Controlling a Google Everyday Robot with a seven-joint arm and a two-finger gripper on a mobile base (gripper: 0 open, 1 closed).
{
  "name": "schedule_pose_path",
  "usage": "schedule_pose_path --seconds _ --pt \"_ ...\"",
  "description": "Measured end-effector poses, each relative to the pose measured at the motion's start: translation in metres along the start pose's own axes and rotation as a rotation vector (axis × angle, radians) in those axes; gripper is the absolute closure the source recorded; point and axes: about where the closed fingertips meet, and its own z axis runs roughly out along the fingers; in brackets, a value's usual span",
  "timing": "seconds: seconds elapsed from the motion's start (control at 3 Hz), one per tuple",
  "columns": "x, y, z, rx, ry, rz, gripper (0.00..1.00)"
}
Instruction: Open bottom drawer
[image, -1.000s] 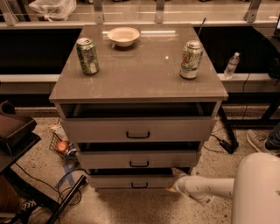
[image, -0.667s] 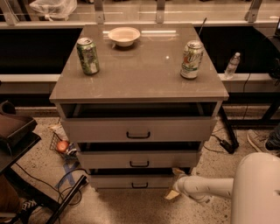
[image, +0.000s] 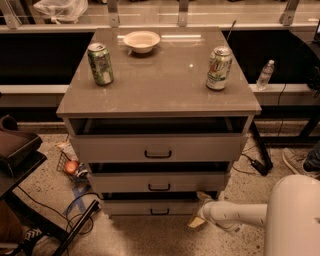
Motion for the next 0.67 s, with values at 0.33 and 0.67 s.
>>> schedule_pose_path --seconds 0.33,0.67 --pt "0.000 0.000 0.000 0.000 0.000 0.000 0.18" --pt "-0.008 0.011 0.022 -0.062 -0.001 -0.003 0.23"
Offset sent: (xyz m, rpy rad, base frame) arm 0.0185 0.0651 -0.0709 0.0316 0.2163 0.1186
